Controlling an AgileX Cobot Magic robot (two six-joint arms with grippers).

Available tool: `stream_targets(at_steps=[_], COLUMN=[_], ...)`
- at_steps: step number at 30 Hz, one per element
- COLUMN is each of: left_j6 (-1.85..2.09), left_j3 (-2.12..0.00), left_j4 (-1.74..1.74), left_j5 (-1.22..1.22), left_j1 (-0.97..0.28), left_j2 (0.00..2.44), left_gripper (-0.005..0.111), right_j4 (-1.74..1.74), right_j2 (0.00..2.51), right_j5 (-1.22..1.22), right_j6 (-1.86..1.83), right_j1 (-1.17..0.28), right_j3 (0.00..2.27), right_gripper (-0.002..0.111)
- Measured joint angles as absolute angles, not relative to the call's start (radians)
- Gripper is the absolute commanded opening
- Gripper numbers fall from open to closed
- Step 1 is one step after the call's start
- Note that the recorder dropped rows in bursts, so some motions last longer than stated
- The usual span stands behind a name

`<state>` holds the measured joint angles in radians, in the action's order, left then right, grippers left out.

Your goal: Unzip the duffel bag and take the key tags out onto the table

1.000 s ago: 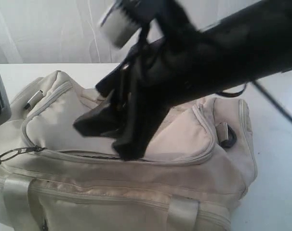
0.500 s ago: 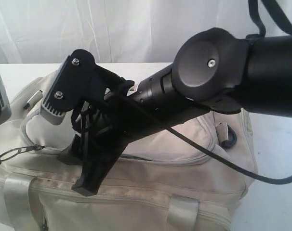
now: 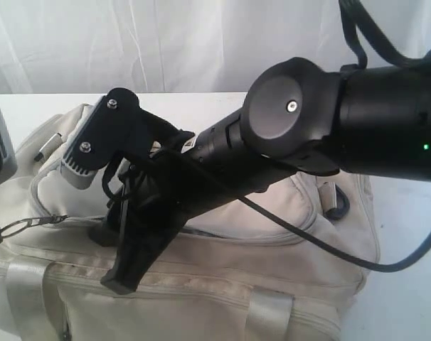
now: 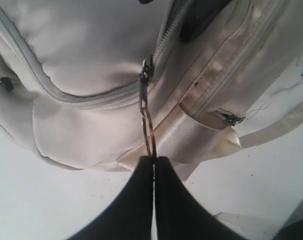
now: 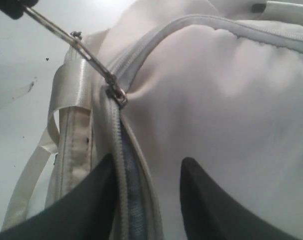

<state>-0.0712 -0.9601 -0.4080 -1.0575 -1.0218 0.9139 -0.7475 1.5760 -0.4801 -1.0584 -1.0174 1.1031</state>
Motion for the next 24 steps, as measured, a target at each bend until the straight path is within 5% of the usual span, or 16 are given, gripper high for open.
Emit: stream_targets(at_steps=[6,24], left_j6=[-0.075,-0.196], left_j3=[-0.960,-0.958], left_j4=[-0.408,-0.633], left_j5=[-1.057,-1.125], left_j1=[-1.022,-1.022], left_j2=[0.914,0.912], left_gripper=[0.000,0.000], right_j4=[-0.748,-0.549], right_j2=[1.587,1.516], right_j5=[-0.524,-0.694], right_j6=[-1.029,-0.852], right_j1=[-1.017,-1.024], right_j3=[1.103,1.105], right_gripper=[0.000,0.000])
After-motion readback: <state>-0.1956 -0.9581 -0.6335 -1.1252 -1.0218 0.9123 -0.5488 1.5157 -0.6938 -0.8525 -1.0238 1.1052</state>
